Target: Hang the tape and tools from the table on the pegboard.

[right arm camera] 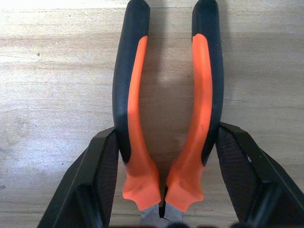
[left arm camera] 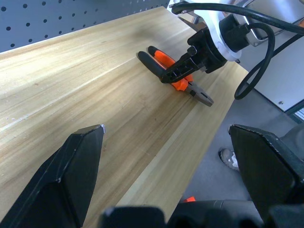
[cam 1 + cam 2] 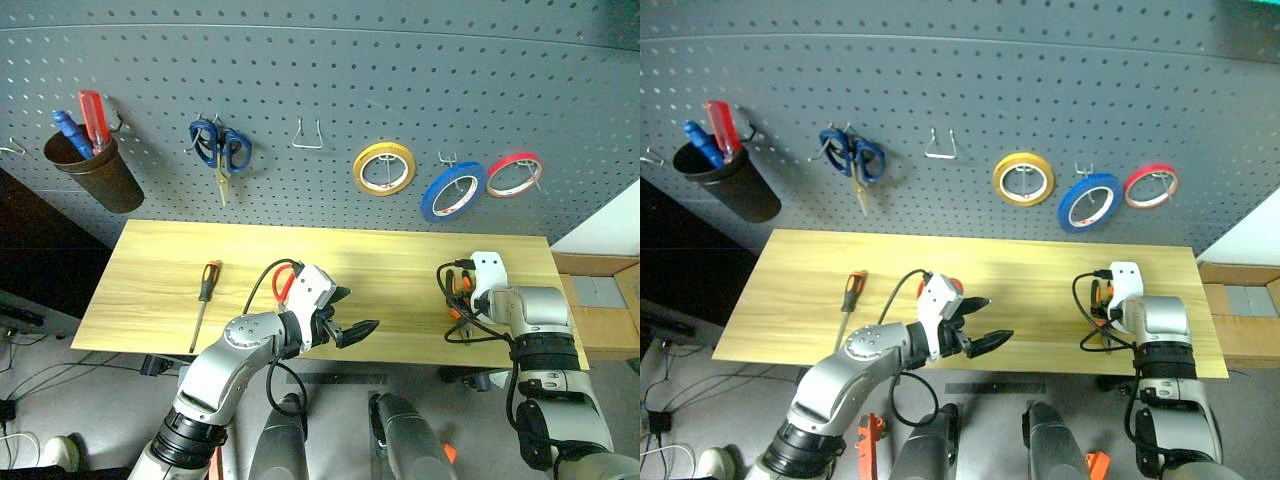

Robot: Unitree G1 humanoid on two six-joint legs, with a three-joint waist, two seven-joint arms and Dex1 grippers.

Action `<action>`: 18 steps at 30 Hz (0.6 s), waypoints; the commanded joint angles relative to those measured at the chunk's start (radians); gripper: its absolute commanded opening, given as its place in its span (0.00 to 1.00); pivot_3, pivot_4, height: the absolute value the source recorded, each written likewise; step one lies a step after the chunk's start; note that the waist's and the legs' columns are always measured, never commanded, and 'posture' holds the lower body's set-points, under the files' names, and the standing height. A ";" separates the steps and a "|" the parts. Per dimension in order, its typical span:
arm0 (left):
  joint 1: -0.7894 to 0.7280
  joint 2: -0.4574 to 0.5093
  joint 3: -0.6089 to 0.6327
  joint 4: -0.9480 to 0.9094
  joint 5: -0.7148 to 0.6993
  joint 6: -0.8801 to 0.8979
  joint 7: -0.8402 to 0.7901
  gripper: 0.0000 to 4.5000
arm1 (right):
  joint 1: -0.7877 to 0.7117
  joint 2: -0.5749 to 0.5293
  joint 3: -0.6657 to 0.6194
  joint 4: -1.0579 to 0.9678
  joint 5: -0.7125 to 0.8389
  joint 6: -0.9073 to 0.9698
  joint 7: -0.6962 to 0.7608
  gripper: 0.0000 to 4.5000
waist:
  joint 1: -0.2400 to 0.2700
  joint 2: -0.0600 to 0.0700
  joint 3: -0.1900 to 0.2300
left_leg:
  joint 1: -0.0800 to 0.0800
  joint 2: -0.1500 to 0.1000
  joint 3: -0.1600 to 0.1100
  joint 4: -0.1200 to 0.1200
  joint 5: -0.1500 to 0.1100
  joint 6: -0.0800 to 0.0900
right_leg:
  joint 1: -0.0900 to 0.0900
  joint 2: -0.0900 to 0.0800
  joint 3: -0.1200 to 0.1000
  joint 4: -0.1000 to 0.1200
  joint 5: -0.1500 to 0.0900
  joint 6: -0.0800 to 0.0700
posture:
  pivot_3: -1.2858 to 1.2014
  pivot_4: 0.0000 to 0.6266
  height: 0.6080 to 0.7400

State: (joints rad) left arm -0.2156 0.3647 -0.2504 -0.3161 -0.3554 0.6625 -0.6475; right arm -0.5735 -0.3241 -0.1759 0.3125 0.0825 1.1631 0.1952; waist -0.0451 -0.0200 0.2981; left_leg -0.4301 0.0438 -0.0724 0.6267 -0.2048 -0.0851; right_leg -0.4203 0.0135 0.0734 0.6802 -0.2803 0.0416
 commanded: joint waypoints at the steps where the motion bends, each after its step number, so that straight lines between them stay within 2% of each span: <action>1: 0.014 0.004 -0.004 -0.061 -0.023 -0.003 -0.018 1.00 | 0.021 -0.011 0.008 -0.022 0.012 0.010 0.010 0.56 | 0.000 0.000 0.000 | 0.000 0.000 0.000 0.000 0.000 0.000 | 0.000 0.000 0.000 0.000 0.000 0.000 | 0.52 0.50 1.00; 4: 0.036 0.014 0.002 -0.086 -0.028 -0.001 -0.022 1.00 | 0.059 -0.031 0.050 -0.115 0.027 0.037 0.047 0.56 | 0.000 0.000 0.000 | 0.000 0.000 0.000 0.000 0.000 0.000 | 0.000 0.000 0.000 0.000 0.000 0.000 | 0.53 0.50 1.00; 11: 0.207 0.045 0.097 -0.300 -0.075 0.017 0.039 1.00 | 0.202 -0.094 0.166 -0.623 0.140 0.022 0.199 0.56 | -0.005 0.003 0.005 | -0.002 0.000 0.000 -0.002 0.000 0.000 | -0.003 0.000 0.001 -0.001 0.000 0.000 | 0.53 0.49 1.00; 14: 0.291 0.016 0.151 -0.415 -0.086 0.009 0.121 1.00 | 0.244 -0.046 0.183 -0.851 0.203 0.006 0.209 0.56 | -0.005 0.002 0.005 | -0.002 0.002 0.000 -0.003 0.000 0.000 | -0.003 0.000 0.000 0.000 0.000 0.000 | 0.53 0.49 1.00; 18: 0.331 -0.059 0.222 -0.501 -0.049 -0.021 0.272 1.00 | 0.235 0.046 0.200 -1.000 0.256 -0.036 0.189 0.56 | 0.007 0.002 0.005 | -0.002 0.001 -0.001 -0.002 0.000 0.000 | -0.003 0.000 0.000 -0.001 0.000 0.000 | 0.54 0.47 1.00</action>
State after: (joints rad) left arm 0.1031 0.3272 -0.0690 -0.7408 -0.4160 0.6704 -0.4432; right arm -0.3287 -0.2929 0.0260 -0.5929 0.3033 1.1750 0.3891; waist -0.0384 -0.0182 0.3032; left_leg -0.4321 0.0450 -0.0735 0.6254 -0.2048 -0.0855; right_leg -0.4231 0.0138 0.0731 0.6795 -0.2805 0.0420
